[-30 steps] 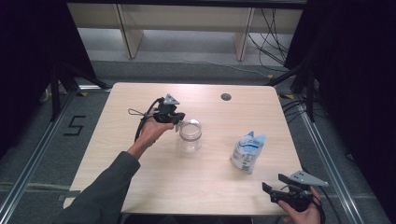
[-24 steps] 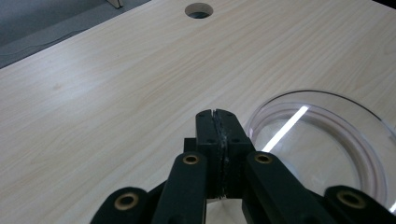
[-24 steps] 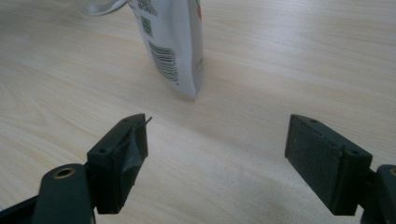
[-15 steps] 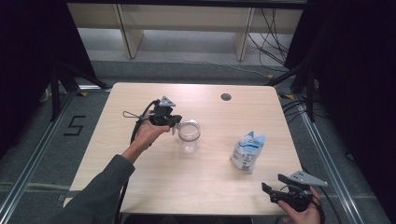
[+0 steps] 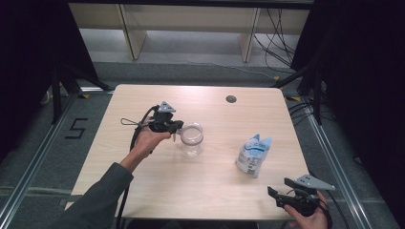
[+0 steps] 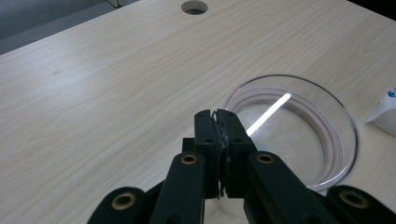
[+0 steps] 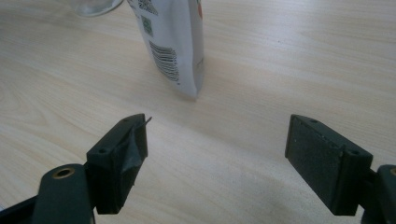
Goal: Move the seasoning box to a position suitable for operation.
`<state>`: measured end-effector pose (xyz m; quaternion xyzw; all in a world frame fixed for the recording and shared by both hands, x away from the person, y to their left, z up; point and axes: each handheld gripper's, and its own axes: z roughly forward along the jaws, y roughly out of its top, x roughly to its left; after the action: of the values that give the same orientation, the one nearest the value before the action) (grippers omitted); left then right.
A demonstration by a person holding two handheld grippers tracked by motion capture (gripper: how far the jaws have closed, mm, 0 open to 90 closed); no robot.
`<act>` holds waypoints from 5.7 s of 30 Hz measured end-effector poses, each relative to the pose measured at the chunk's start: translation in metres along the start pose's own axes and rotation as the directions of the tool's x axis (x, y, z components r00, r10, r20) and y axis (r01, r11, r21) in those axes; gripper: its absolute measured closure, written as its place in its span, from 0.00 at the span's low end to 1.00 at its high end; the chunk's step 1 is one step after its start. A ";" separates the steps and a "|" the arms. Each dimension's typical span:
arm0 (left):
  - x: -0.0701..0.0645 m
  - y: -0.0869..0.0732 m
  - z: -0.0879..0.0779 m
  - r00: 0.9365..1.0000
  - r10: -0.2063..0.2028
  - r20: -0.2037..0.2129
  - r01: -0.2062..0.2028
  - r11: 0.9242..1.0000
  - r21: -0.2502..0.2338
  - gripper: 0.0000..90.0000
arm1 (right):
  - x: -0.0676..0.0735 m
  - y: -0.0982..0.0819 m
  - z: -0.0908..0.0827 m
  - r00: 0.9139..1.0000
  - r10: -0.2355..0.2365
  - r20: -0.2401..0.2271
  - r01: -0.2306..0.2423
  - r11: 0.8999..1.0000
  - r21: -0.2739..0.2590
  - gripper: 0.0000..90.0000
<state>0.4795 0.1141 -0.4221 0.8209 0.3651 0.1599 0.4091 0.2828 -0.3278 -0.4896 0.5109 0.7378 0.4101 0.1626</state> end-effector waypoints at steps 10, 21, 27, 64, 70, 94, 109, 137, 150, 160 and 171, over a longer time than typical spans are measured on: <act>-0.003 -0.004 -0.006 1.000 -0.010 -0.002 0.010 1.000 0.003 0.94 | -0.002 0.000 0.001 0.999 -0.035 0.011 0.035 0.999 -0.013 0.25; 0.004 -0.005 -0.026 0.999 -0.043 0.026 0.045 0.993 -0.106 0.75 | 0.000 0.000 0.000 1.000 -0.010 0.000 0.010 1.000 -0.004 0.25; 0.010 -0.029 -0.034 1.000 -0.020 -0.001 0.020 0.993 -0.120 0.58 | -0.002 0.000 0.001 0.999 -0.040 0.005 0.040 0.999 -0.012 0.25; 0.015 -0.081 0.019 0.998 -0.027 -0.061 0.015 0.981 -0.192 0.64 | -0.002 0.000 0.002 0.999 -0.040 -0.002 0.040 0.999 -0.004 0.25; 0.012 -0.080 0.024 0.997 -0.028 -0.067 0.013 0.977 -0.214 0.73 | -0.002 0.000 0.002 0.999 -0.042 -0.003 0.042 0.999 -0.004 0.25; -0.007 -0.083 0.025 0.979 -0.108 -0.170 0.063 0.966 -0.251 0.95 | -0.003 0.000 0.002 0.999 -0.039 -0.004 0.039 0.999 -0.005 0.25; -0.014 -0.087 0.015 0.982 -0.148 -0.116 0.113 0.957 -0.268 0.94 | -0.003 0.001 0.002 0.999 -0.038 -0.006 0.038 0.999 -0.008 0.25; -0.058 -0.090 0.010 0.990 -0.137 -0.009 0.131 0.960 -0.247 0.92 | -0.003 0.000 0.002 0.999 -0.039 -0.004 0.039 0.999 -0.006 0.25; -0.072 -0.091 0.012 0.989 -0.148 -0.020 0.138 0.956 -0.257 0.91 | -0.003 0.001 0.001 0.999 -0.055 0.005 0.055 0.998 -0.011 0.25; -0.074 -0.101 0.006 0.989 -0.143 -0.025 0.132 0.958 -0.255 0.91 | -0.002 0.001 0.001 0.999 -0.049 0.005 0.049 0.999 -0.012 0.25; -0.074 -0.106 -0.005 0.992 -0.118 -0.038 0.105 0.963 -0.247 0.92 | -0.002 0.001 0.001 0.999 -0.036 -0.004 0.036 0.999 -0.004 0.25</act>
<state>0.3764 0.1052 -0.4997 0.7381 0.3987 0.2017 0.5056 0.2847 -0.3287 -0.4902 0.4963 0.7465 0.4094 0.1695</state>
